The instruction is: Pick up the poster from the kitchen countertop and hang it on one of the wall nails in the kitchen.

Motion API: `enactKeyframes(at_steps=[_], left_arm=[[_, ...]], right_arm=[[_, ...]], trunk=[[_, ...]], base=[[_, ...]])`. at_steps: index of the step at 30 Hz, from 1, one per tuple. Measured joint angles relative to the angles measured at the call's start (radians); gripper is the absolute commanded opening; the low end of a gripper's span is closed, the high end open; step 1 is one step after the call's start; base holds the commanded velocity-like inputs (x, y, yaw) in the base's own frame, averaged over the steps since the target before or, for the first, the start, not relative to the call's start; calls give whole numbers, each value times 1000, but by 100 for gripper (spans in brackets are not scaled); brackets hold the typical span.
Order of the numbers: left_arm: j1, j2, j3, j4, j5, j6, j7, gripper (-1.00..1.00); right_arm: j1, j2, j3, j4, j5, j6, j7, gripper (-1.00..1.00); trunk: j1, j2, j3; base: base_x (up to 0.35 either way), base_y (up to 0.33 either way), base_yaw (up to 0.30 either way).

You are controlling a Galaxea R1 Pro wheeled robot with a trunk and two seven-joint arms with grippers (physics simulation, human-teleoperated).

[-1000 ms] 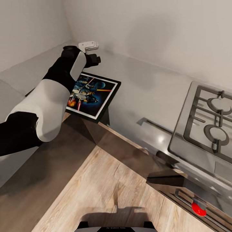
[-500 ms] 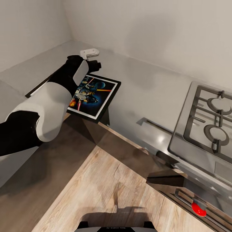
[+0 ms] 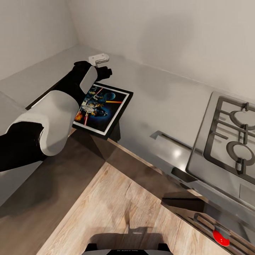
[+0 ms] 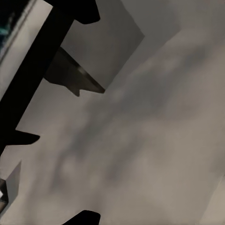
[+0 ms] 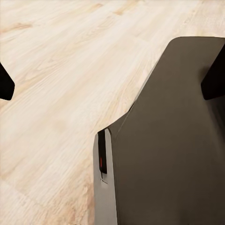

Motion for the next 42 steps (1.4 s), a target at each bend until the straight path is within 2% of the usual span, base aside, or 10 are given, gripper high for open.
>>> enactKeyframes(at_steps=[8,13,17,42], left_arm=[[0,0,0,24,1,-5,-1,100],[0,0,0,67,2,-49,-1,100],[0,0,0,77,2,-58,-1,100],[0,0,0,80,2,-63,-1,100]], right_arm=[[0,0,0,0,0,0,0,100],[0,0,0,0,0,0,0,100],[0,0,0,0,0,0,0,100],[0,0,0,0,0,0,0,100]], trunk=[[0,0,0],[0,0,0],[0,0,0],[0,0,0]], base=[[1,0,0],[0,0,0],[0,0,0],[43,0,0]])
